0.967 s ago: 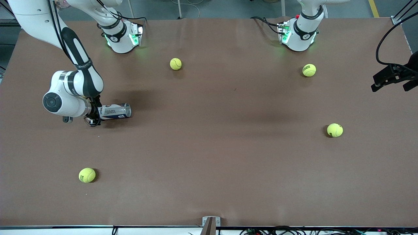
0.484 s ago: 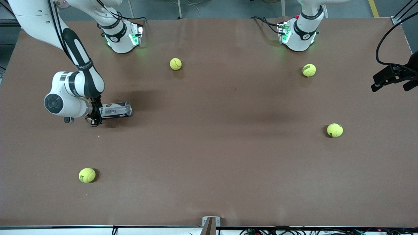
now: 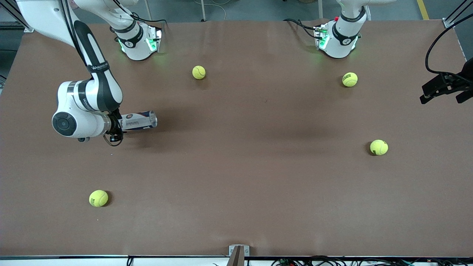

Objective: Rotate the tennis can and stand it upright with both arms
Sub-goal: 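Lift the can with the right gripper and carry it toward the table middle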

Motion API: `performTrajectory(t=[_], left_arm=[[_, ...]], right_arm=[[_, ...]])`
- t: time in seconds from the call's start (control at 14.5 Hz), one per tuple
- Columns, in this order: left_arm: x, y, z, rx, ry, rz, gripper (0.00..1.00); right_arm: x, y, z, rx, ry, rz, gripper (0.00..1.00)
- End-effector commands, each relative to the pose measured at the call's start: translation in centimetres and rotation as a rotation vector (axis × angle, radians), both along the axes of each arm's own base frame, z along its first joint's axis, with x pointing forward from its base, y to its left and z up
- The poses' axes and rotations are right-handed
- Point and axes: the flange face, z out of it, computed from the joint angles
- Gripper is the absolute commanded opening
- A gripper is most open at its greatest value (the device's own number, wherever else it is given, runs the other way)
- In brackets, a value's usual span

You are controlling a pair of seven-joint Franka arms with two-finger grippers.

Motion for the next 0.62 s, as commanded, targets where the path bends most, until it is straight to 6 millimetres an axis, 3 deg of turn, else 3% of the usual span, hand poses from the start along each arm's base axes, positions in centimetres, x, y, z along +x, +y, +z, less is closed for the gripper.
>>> performTrajectory(t=[0.0, 0.21, 0.41, 0.55], left_arm=[[-0.8, 0.0, 0.4, 0.000, -0.002, -0.018, 1.00], [-0.8, 0.0, 0.4, 0.000, -0.002, -0.018, 1.00], [-0.8, -0.1, 0.3, 0.000, 0.001, -0.020, 1.00], [-0.8, -0.1, 0.3, 0.000, 0.001, -0.020, 1.00]], right_arm=[[0.7, 7.0, 2.7, -0.005, -0.033, -0.047, 0.69], [-0.1, 17.3, 5.4, -0.030, -0.111, -0.048, 0.69], [0.3, 24.1, 6.5, -0.033, -0.172, -0.069, 0.69], [0.9, 29.1, 5.7, -0.038, -0.201, -0.082, 0.69]])
